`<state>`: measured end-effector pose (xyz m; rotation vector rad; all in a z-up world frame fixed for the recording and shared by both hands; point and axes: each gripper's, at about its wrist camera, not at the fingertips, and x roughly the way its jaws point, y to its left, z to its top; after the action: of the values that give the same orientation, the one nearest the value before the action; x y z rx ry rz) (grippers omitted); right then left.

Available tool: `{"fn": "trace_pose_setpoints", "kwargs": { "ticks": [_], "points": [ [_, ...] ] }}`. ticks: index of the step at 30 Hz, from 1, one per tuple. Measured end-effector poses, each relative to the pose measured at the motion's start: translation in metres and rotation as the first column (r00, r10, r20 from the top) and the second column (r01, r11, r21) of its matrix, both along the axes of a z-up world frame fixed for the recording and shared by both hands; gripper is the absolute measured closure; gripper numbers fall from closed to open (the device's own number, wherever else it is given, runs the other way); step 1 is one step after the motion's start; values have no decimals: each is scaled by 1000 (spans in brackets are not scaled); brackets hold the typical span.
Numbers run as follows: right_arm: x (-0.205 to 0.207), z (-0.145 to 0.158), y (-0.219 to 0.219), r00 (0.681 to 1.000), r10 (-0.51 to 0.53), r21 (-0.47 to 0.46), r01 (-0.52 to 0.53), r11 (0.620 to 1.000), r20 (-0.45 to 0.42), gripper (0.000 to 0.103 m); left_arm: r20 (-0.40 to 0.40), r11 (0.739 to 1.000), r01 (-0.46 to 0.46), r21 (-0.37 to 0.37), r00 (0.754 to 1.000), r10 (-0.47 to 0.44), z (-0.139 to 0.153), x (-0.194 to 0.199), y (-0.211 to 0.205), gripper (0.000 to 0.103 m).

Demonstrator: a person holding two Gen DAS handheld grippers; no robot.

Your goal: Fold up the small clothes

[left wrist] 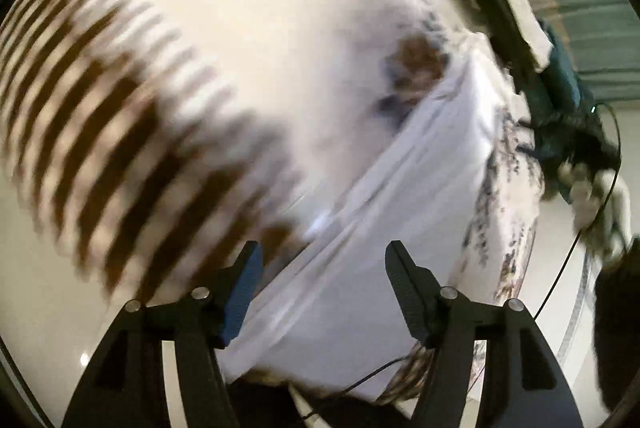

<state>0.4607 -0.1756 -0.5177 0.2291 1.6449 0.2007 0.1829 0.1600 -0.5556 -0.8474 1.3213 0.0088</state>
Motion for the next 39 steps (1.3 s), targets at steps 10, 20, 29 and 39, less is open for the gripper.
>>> {"fn": "trace_pose_setpoints", "kwargs": {
  "ticks": [10, 20, 29, 39],
  "points": [
    [65, -42, -78, 987, -143, 82, 137, 987, 67, 52, 125, 976, 208, 64, 969, -215, 2, 233, -61, 41],
    [153, -93, -119, 942, -336, 278, 318, 906, 15, 56, 80, 901, 366, 233, 916, -393, -35, 405, -139, 95],
    [181, -87, -113, 928, -362, 291, 324, 900, 85, 97, 112, 939, 318, 133, 936, -333, -56, 410, -97, 98],
    [109, -39, -110, 952, -307, 216, 301, 929, -6, 52, 160, 917, 399, -10, 906, -392, 10, 313, -46, 49]
  ]
}}
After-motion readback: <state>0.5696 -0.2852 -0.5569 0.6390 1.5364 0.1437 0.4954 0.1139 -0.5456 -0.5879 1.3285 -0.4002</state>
